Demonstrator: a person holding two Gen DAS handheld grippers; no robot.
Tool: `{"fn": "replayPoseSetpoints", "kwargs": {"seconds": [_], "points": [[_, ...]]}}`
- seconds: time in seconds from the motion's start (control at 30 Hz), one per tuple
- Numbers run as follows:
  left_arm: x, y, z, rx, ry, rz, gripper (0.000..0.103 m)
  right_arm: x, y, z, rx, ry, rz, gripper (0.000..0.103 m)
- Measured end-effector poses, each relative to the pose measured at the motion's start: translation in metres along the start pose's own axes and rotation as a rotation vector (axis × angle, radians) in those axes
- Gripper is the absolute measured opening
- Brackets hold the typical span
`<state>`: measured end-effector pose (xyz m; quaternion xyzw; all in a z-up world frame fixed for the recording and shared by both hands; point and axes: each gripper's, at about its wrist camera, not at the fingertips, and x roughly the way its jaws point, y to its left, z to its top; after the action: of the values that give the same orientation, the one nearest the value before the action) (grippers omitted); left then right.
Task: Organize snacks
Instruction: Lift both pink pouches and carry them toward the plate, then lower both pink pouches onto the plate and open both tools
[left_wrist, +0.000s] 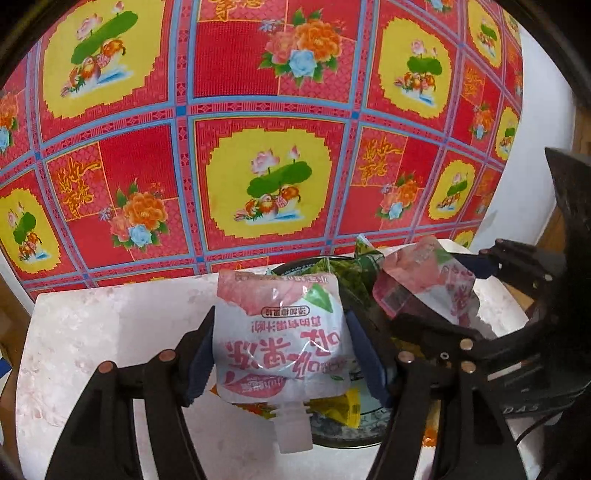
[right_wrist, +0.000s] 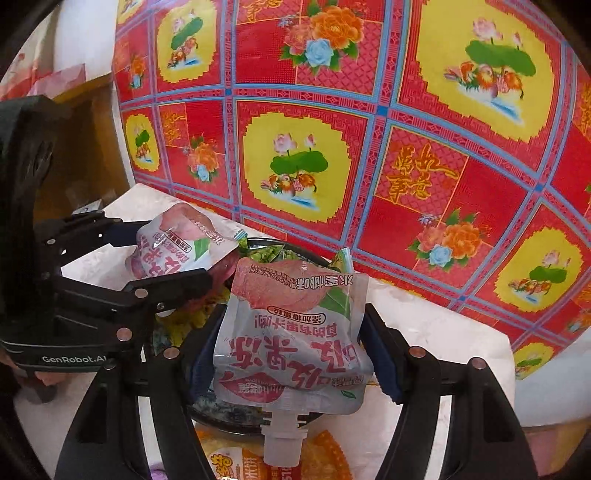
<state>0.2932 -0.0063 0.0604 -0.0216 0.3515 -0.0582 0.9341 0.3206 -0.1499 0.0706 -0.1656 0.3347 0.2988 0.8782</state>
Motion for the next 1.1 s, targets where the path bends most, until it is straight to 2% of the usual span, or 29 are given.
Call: {"fn": "replayPoseSetpoints", "kwargs": {"seconds": [0.23, 0.43, 0.53, 0.6, 0.87, 1.1], "points": [[0.005, 0.001, 0.001, 0.004, -0.011, 0.033, 0.071, 0.006, -0.009, -0.002, 0.064, -0.018, 0.004, 0.071], [0.006, 0.005, 0.001, -0.010, -0.012, 0.038, 0.072, 0.008, -0.009, -0.002, 0.082, -0.044, -0.011, 0.076], [0.006, 0.008, 0.002, -0.027, -0.004, 0.031, 0.075, 0.008, -0.010, -0.001, 0.093, -0.052, -0.029, 0.082], [0.005, 0.012, 0.003, -0.047, 0.002, 0.012, 0.078, 0.006, -0.011, -0.001, 0.104, -0.058, -0.037, 0.084], [0.001, 0.007, 0.003, -0.035, 0.019, -0.076, 0.079, -0.017, -0.026, 0.001, 0.212, -0.167, 0.073, 0.090], [-0.007, 0.014, 0.006, -0.084, -0.012, -0.130, 0.079, -0.018, -0.048, 0.000, 0.307, -0.164, 0.092, 0.090]]}}
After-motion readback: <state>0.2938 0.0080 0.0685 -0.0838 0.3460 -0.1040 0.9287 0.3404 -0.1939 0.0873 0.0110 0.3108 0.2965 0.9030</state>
